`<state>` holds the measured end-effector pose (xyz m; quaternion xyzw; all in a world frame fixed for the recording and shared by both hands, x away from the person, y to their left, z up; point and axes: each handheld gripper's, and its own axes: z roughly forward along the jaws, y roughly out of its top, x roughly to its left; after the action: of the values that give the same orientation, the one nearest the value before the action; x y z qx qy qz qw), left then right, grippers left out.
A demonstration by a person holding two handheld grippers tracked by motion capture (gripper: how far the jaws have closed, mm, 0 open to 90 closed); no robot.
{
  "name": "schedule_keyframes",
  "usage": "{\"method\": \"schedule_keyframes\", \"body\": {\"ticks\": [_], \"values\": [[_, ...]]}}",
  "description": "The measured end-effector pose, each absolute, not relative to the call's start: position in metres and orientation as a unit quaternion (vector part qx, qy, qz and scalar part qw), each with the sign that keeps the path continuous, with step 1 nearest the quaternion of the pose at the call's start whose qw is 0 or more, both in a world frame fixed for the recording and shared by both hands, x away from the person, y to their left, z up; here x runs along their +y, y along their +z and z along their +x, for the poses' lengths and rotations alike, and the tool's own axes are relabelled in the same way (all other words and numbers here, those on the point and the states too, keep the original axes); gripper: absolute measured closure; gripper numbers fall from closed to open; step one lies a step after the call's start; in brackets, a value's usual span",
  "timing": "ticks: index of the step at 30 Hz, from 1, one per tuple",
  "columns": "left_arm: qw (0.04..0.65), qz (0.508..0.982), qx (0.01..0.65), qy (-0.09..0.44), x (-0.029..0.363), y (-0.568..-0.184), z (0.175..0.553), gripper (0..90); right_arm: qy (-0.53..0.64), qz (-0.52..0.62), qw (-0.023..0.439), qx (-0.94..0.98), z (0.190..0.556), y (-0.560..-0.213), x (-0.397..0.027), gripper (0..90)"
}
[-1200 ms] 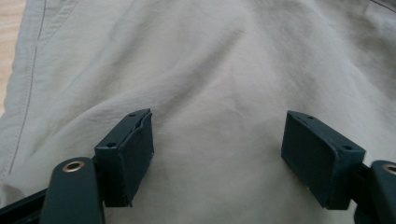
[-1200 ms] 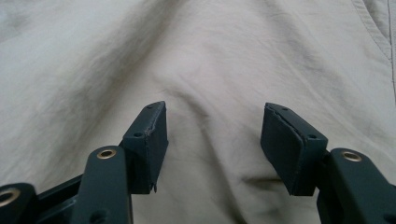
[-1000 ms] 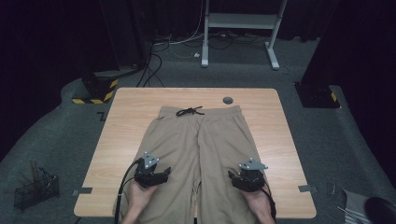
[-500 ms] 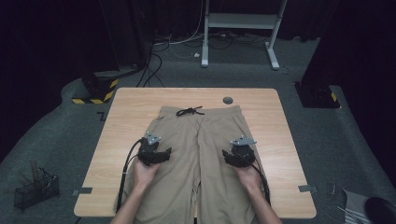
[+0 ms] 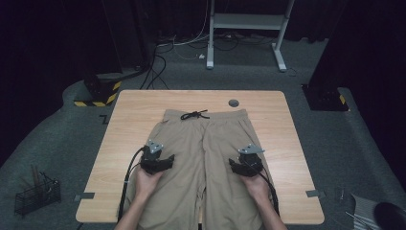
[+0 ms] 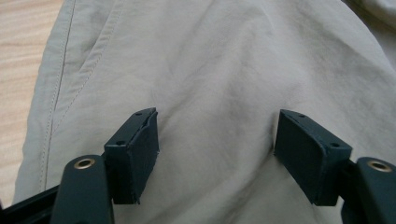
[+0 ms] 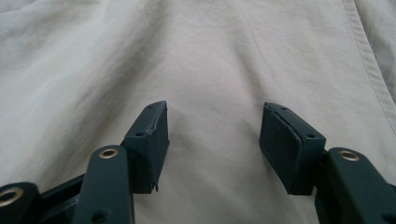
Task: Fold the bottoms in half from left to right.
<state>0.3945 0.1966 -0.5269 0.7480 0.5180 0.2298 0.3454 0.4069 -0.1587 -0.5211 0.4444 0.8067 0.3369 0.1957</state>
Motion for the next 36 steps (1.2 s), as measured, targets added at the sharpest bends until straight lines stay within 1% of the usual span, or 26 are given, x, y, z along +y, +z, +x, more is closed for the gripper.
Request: {"method": "schedule_keyframes", "body": {"ticks": [1,3,7,8,11,16,19,20,22,24,30,36], "values": [[0.346,0.748,0.519,0.229,0.196,-0.527,0.391,30.3,0.339,0.444,0.197,0.806,0.398,-0.522,-0.160,42.3],[0.345,0.751,0.514,0.230,0.196,-0.527,0.383,30.3,0.341,0.442,0.198,0.806,0.394,-0.522,-0.161,42.3],[0.342,0.756,0.509,0.230,0.196,-0.527,0.369,29.7,0.345,0.438,0.199,0.806,0.373,-0.523,-0.166,42.3],[0.342,0.755,0.510,0.229,0.195,-0.527,0.366,29.7,0.345,0.438,0.199,0.806,0.373,-0.523,-0.166,42.3],[0.347,0.751,0.515,0.224,0.195,-0.527,0.351,29.5,0.341,0.436,0.194,0.810,0.358,-0.522,-0.168,42.3],[0.353,0.749,0.516,0.220,0.193,-0.527,0.336,29.4,0.340,0.431,0.190,0.814,0.347,-0.521,-0.169,42.3],[0.351,0.756,0.508,0.218,0.192,-0.527,0.333,28.2,0.335,0.429,0.184,0.818,0.343,-0.520,-0.169,42.2],[0.347,0.761,0.504,0.216,0.193,-0.526,0.334,28.9,0.329,0.426,0.177,0.824,0.346,-0.518,-0.168,42.1],[0.351,0.763,0.506,0.194,0.195,-0.523,0.341,29.8,0.329,0.424,0.174,0.826,0.349,-0.517,-0.167,42.5],[0.360,0.760,0.509,0.186,0.198,-0.515,0.349,29.8,0.345,0.419,0.186,0.819,0.359,-0.511,-0.164,42.8],[0.367,0.753,0.507,0.204,0.204,-0.489,0.381,30.4,0.353,0.415,0.192,0.816,0.383,-0.508,-0.158,42.6],[0.349,0.750,0.520,0.214,0.216,-0.487,0.423,32.9,0.347,0.421,0.195,0.815,0.394,-0.520,-0.159,42.1]]}}
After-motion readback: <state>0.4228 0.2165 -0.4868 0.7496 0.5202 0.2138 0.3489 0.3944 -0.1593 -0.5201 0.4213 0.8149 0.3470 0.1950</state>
